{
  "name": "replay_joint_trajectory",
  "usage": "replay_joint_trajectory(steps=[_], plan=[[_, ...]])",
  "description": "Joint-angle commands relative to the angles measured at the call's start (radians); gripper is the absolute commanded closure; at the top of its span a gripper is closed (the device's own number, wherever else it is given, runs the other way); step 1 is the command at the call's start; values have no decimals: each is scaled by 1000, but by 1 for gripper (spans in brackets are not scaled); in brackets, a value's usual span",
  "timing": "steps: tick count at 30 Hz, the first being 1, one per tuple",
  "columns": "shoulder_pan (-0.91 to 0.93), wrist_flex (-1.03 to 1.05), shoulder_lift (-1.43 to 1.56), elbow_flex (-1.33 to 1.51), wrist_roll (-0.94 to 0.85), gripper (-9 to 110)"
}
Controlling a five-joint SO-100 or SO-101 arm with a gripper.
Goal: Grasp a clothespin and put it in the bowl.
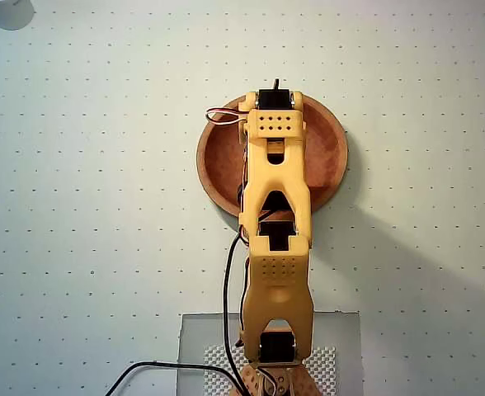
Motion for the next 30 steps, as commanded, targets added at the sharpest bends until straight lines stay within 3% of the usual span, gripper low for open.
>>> replay_joint_trajectory(steps=[1,8,18,30], plan=[[6,9,17,-120,-6,105],[6,11,-37,-150,-5,103],[17,11,-40,-138,-8,83],[55,11,141,-100,-6,84]])
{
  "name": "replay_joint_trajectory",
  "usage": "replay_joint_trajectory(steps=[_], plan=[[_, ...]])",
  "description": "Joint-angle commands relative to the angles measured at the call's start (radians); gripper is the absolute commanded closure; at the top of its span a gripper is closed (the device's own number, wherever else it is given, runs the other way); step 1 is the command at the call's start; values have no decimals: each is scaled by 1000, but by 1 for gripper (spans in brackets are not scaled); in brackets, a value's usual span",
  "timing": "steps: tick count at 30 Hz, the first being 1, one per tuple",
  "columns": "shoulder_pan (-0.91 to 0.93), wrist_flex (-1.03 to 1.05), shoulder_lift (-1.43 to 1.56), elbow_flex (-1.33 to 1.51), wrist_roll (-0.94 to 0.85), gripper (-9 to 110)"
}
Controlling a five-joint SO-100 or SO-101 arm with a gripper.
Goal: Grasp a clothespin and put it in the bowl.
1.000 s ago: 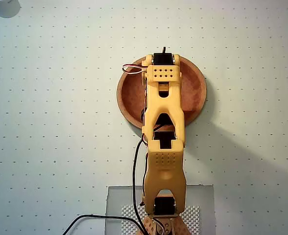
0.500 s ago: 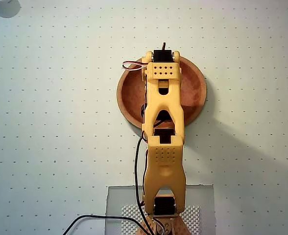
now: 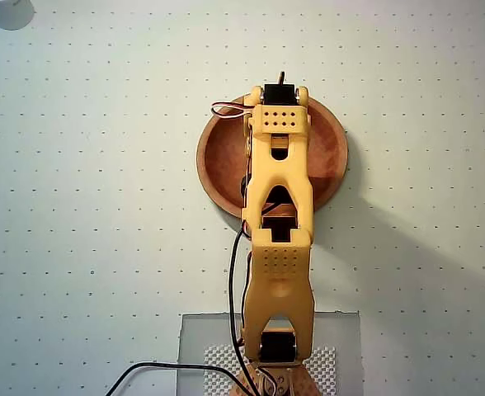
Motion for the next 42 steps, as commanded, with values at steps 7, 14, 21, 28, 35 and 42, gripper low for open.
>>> replay_joint_trajectory(steps=[7,14,21,28,35,42], plan=[[41,9,540,207,-5,84],[38,-6,824,434,9,96],[31,-63,1040,528,147,105],[-20,-319,1201,591,589,105],[-17,-534,1517,807,1065,105],[-15,-742,1873,1124,1353,105]])
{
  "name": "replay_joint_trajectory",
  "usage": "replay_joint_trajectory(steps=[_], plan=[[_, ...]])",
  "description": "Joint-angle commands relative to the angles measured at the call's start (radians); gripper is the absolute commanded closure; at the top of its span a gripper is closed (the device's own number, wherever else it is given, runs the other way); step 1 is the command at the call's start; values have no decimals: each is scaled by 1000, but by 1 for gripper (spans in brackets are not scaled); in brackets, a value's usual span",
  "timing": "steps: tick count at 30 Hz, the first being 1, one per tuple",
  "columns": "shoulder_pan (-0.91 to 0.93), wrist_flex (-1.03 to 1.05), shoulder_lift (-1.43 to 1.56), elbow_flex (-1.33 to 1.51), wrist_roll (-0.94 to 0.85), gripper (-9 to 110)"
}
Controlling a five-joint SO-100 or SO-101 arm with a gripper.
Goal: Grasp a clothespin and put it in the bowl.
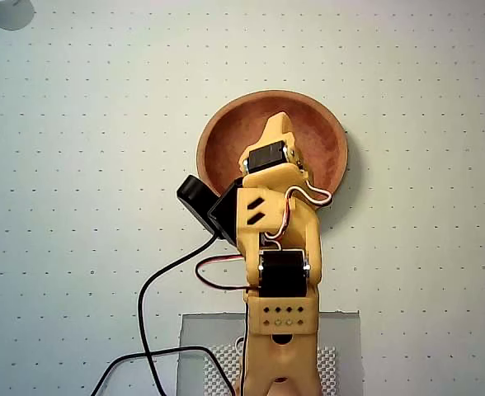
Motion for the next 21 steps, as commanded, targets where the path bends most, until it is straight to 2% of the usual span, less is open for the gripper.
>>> replay_joint_trajectory(steps=[1,10,21], plan=[[8,-117,196,150,126,105],[8,-147,479,540,146,105],[9,-135,742,845,146,105]])
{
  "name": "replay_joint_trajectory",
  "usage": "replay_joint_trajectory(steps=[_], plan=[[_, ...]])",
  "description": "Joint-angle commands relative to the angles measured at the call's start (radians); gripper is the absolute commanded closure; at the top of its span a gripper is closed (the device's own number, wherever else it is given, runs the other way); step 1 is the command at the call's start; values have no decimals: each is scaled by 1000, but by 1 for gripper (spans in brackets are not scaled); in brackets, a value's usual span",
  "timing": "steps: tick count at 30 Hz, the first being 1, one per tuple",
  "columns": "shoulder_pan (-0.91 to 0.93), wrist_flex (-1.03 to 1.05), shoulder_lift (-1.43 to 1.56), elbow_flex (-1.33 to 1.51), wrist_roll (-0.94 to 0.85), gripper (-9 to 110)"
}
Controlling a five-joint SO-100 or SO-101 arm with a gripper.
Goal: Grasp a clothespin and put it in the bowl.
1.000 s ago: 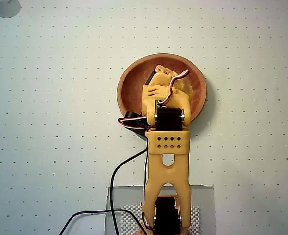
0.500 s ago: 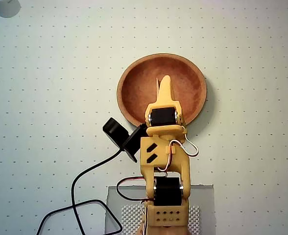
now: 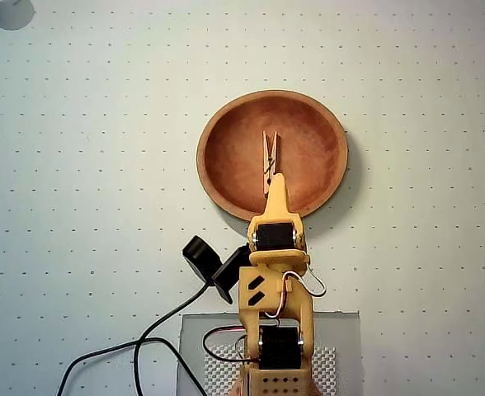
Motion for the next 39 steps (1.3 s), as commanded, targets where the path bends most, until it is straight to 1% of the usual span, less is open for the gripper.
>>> replay_joint_trajectory(steps=[1,7,14,20,24,31,35,39], plan=[[15,-12,29,46,14,105],[35,-26,32,153,18,105],[35,-26,34,261,86,105],[29,-5,32,305,61,105],[32,57,31,305,66,105],[35,250,35,305,72,105],[37,232,34,305,112,105],[37,232,34,305,109,105]])
